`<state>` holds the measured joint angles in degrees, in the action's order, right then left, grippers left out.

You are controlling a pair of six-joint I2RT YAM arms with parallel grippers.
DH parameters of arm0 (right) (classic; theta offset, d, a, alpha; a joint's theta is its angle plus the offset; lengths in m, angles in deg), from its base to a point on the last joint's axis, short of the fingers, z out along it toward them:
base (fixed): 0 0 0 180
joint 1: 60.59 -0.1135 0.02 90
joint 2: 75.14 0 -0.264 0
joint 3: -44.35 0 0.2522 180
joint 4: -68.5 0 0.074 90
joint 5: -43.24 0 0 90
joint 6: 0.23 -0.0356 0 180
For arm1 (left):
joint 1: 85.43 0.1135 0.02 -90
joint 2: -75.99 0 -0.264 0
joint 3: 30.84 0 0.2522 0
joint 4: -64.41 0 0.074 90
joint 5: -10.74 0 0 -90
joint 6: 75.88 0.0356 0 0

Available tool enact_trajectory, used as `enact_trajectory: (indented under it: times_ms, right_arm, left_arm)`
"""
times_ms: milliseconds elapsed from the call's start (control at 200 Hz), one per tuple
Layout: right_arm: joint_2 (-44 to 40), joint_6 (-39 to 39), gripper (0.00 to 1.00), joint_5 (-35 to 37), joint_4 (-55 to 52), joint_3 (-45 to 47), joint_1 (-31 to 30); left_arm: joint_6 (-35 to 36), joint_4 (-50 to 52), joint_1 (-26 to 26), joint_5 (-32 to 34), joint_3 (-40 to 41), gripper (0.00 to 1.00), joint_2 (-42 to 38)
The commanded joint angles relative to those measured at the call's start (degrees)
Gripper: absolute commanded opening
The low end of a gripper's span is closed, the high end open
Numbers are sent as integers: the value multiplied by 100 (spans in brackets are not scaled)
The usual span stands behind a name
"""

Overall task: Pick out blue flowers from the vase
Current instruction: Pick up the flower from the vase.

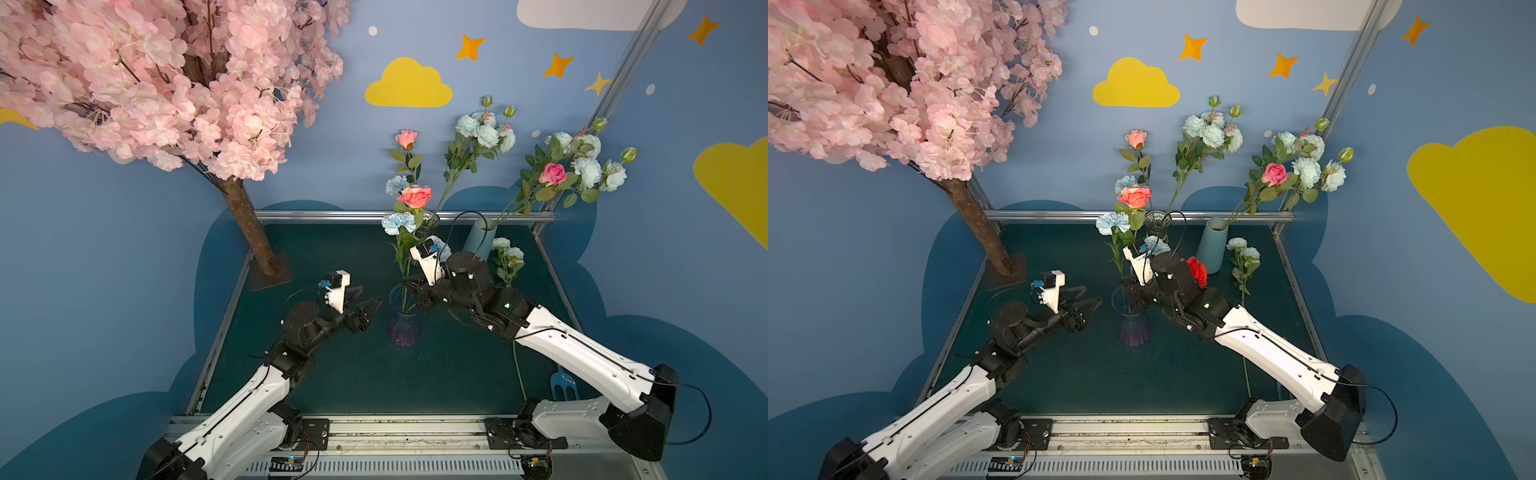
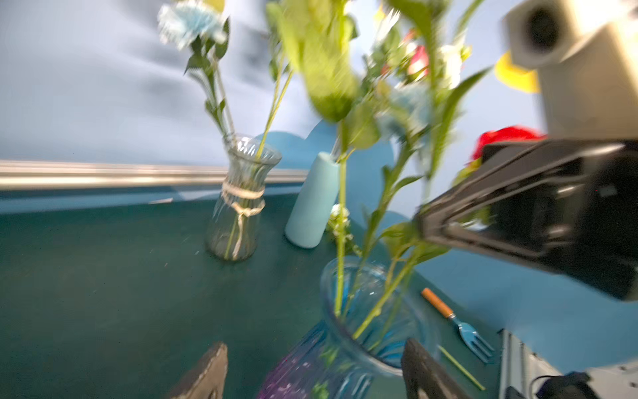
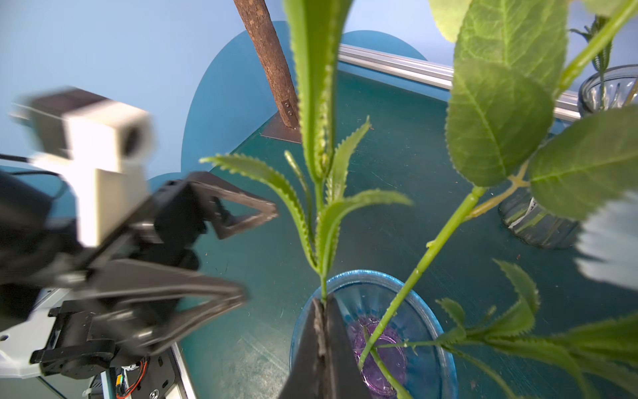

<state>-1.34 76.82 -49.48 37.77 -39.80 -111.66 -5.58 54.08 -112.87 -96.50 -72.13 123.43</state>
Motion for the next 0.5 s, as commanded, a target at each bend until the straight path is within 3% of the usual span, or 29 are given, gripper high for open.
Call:
enact_trajectory:
  times_ms: [0, 275, 496]
  right_arm:
    - [-120, 90, 0, -106, -5, -222, 26]
    - [-294, 128, 0, -271, -131, -275, 22]
    - [-432, 102, 0, -458, -157, -255, 25]
  left_arm:
    - [87, 470, 10, -951, -492, 79, -226]
    - [707, 1575, 5, -1766, -1586, 70, 598]
    - [574, 1289, -4, -2152, -1744, 61, 1131]
